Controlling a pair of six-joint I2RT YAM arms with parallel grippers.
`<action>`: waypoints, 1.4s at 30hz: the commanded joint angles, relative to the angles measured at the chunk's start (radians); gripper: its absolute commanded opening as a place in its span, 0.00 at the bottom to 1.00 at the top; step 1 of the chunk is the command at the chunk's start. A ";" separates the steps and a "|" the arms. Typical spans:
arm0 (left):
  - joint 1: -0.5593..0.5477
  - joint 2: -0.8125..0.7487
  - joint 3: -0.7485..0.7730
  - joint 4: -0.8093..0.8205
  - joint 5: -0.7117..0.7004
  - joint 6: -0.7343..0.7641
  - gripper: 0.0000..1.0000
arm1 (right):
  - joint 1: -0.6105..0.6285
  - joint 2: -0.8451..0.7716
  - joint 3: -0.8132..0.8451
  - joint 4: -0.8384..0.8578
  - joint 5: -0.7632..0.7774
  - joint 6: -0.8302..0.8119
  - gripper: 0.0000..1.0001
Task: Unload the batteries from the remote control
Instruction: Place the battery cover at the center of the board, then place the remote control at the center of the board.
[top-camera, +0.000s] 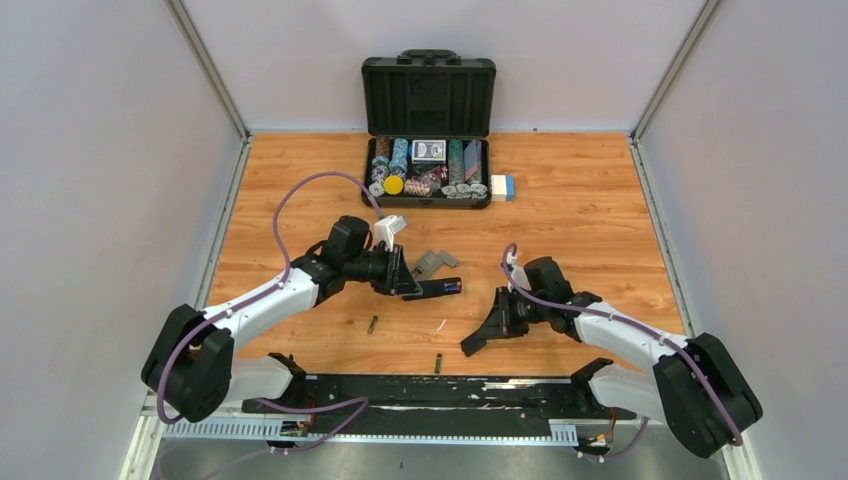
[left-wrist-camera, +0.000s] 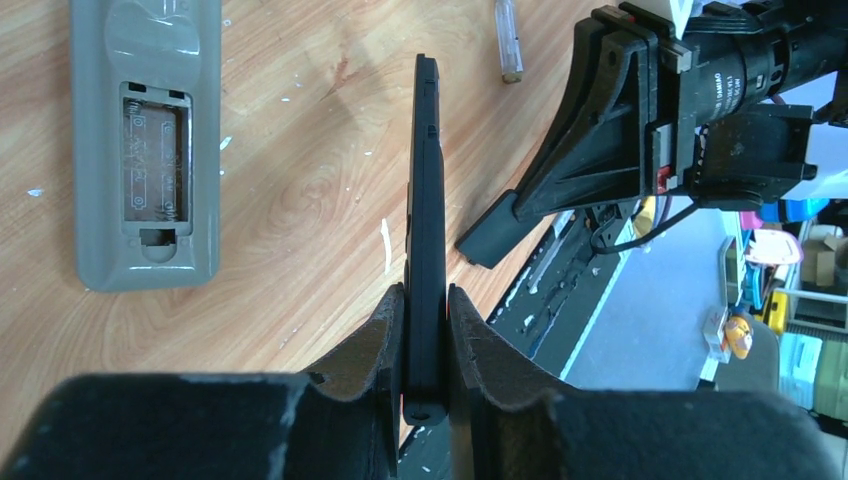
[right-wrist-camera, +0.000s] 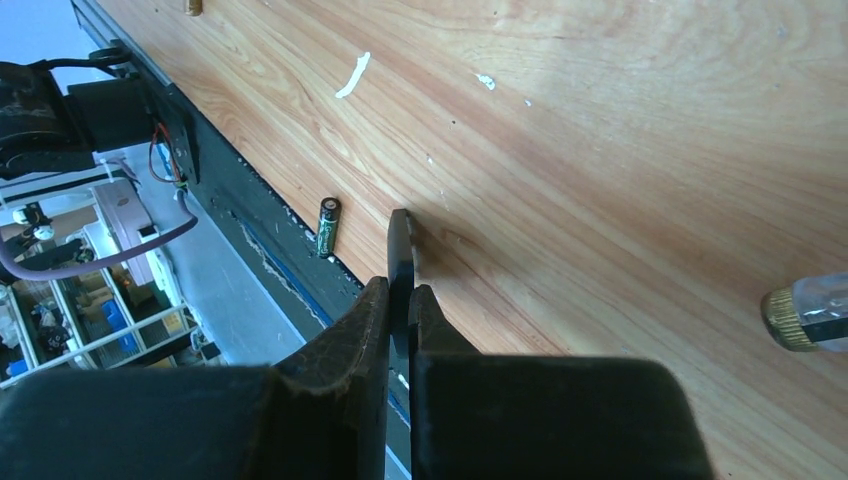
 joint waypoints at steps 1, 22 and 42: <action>0.004 -0.016 -0.001 0.046 0.045 -0.009 0.00 | 0.027 0.008 0.018 -0.004 0.084 0.011 0.05; -0.019 0.092 -0.215 0.402 0.111 -0.277 0.02 | 0.125 -0.277 0.172 -0.279 0.620 0.029 0.69; -0.101 0.200 -0.093 0.027 -0.183 -0.084 0.22 | 0.116 -0.121 0.177 -0.374 0.950 0.230 0.61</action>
